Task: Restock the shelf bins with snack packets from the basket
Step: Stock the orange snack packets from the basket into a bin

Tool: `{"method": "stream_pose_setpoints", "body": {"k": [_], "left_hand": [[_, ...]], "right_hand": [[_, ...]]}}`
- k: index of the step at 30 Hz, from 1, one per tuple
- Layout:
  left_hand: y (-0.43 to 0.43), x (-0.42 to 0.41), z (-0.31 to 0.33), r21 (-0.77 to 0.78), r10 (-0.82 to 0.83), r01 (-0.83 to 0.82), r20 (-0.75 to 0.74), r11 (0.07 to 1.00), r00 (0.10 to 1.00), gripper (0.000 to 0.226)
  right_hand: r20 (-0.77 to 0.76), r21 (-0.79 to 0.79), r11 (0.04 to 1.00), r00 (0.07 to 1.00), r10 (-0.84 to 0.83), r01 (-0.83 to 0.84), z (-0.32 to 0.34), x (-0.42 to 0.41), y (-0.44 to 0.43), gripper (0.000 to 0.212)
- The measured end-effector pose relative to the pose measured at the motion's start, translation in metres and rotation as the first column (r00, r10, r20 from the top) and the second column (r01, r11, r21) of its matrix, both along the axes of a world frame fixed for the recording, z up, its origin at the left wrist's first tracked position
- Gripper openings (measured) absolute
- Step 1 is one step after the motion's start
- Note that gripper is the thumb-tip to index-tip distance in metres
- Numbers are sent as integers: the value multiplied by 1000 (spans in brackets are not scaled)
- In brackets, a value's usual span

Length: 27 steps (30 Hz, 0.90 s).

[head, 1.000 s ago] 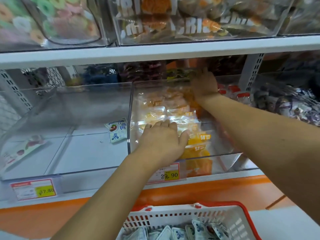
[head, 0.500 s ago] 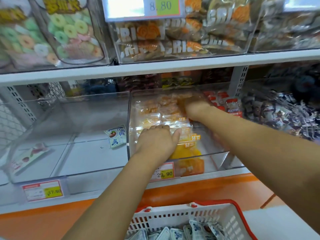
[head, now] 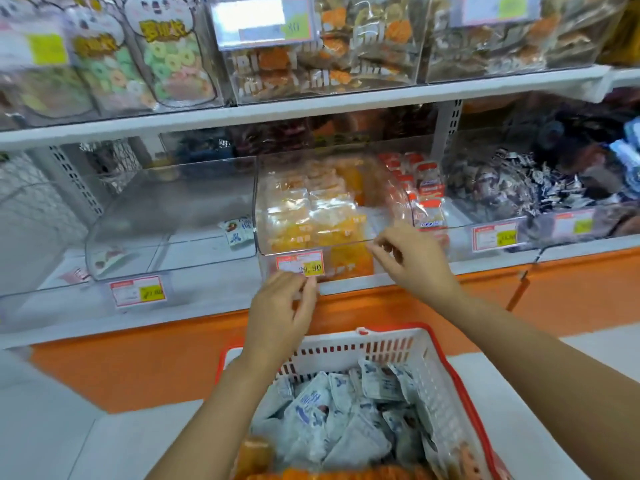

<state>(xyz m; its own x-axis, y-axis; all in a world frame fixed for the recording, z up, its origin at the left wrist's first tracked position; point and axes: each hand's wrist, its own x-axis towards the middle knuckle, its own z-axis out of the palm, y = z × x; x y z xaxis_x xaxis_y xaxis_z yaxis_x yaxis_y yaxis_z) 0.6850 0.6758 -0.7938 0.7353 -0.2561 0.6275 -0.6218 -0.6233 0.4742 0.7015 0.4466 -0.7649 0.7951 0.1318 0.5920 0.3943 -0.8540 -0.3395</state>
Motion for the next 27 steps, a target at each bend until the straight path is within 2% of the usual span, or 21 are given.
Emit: {"method": "stream_pose_setpoints", "body": {"k": [2,4,6,7,9,10,11,14,16,19,21,27], "left_hand": [[6,-19,-30,166,21,12,-194,986,981,45],[10,-33,-63,328,68,93,-447,940,892,37],[13,-49,-96,428,134,231,-668,874,732,26],[14,-59,-112,445,162,303,-746,843,646,27],[21,-80,-141,408,190,402,-856,820,481,29],[24,-90,-151,398,205,414,-876,819,437,29],[28,-98,-158,421,231,414,-870,807,435,32],[36,-106,-167,504,276,381,-812,775,514,41],[35,-105,-167,502,267,394,-814,770,516,43],[31,-102,-167,514,282,412,-816,752,504,43],[31,-100,-169,520,293,407,-815,751,501,42],[29,-97,-172,499,312,390,-836,773,452,39]], "right_hand": [[-107,18,1000,994,-23,25,-14,-21,-3,13],[-374,-81,997,926,-43,13,-37,-41,-4,15],[-648,-320,943,746,-151,-87,-62,-58,-6,19],[-737,-405,897,644,-206,-177,-76,-67,-7,21],[-808,-489,808,520,-278,-328,-102,-87,-10,18],[-810,-516,778,500,-308,-357,-115,-98,-12,14],[-811,-533,764,476,-340,-364,-127,-108,-13,9],[-823,-545,757,401,-402,-361,-153,-134,-12,7],[-831,-532,774,390,-398,-344,-164,-143,-13,15],[-767,-610,740,446,-462,-283,-173,-152,-10,32],[-695,-694,665,498,-518,-276,-178,-155,-8,37],[-543,-839,429,565,-621,-334,-186,-154,-1,38]]}}
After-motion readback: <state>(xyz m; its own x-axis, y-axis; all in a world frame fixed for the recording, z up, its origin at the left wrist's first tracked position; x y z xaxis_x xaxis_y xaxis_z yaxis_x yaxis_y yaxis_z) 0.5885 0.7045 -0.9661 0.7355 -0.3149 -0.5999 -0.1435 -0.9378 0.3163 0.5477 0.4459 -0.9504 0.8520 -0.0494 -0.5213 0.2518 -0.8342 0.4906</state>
